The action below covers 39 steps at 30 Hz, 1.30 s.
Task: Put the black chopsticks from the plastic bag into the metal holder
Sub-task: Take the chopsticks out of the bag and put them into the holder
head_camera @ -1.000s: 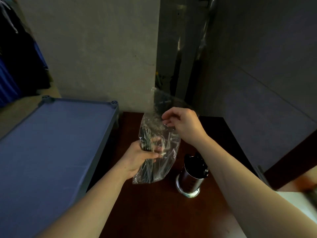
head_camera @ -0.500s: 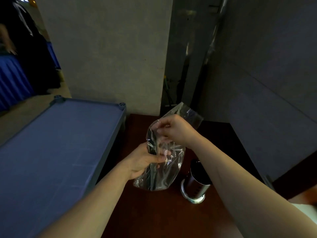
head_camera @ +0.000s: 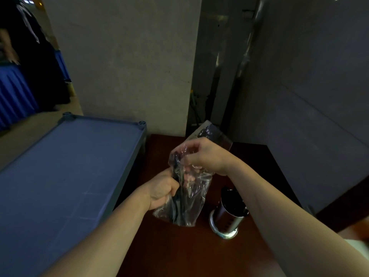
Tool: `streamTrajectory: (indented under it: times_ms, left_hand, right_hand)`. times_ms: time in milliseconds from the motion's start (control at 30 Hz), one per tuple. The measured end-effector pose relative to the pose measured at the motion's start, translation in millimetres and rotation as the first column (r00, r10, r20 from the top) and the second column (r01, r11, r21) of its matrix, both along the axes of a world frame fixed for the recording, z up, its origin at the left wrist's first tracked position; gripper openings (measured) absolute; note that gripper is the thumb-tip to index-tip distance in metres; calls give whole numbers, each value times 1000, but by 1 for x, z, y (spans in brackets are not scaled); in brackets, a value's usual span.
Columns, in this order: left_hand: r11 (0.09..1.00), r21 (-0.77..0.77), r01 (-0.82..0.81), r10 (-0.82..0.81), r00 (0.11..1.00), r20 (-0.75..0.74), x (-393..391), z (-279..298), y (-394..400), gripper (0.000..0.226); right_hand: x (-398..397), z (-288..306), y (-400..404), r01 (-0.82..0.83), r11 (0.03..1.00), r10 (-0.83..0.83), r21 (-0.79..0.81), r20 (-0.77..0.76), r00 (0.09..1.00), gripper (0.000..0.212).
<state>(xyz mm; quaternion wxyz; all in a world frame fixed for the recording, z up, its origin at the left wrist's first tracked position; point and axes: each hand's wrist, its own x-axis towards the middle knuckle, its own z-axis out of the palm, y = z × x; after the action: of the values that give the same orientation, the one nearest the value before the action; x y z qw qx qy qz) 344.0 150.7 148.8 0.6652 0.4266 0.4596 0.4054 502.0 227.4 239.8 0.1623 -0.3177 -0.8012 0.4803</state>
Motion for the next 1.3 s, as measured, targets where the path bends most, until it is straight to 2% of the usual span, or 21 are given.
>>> streamTrajectory:
  times_ms: [133,267,367,433,533,667,833,900,1000,1133,1200,1300]
  left_hand:
    - [1000,6,26,-25,998,-50,4,3,-2,78]
    - [998,-2,61,-61,990,-125,6,8,0,70]
    - [999,-8,44,-45,989,-144,4,10,0,79]
    - [998,12,59,-56,988,-144,4,10,-1,73]
    - [997,27,74,-68,980,-185,2,7,0,53]
    - [991,25,132,-123,969,-216,4,4,0,50]
    - [990,59,126,-104,953,-285,18,4,5,47]
    - [986,88,139,-108,952,-288,25,6,6,60]
    - [977,112,181,-145,950,-276,32,10,7,66]
    - [970,149,194,-151,953,-262,38,11,9,68]
    - [969,154,192,-146,952,-269,40,9,11,67]
    - [968,157,194,-140,943,-302,42,6,13,50]
  right_hand:
    - [-4,-6,0,-30,999,28,42,59,998,24]
    - [-8,-11,-1,-4,998,3,60,20,1000,11]
    - [-6,-9,-2,63,997,-63,49,1,998,9]
    - [-2,-6,1,110,992,-109,60,-21,994,6]
    - [7,-1,4,162,984,-160,70,-33,987,8]
    - [19,4,7,197,979,-192,52,-85,978,9]
    - [25,-4,4,310,948,-297,77,-152,943,7]
    - [27,-8,1,334,942,-327,29,-138,935,14]
    - [29,-16,-3,338,939,-343,-67,-80,936,27]
    - [36,-23,-3,336,925,-370,-178,-214,904,9]
    - [41,-23,-3,343,910,-400,-235,-273,875,6]
    - [51,-21,-2,435,874,-482,-218,-262,836,8]
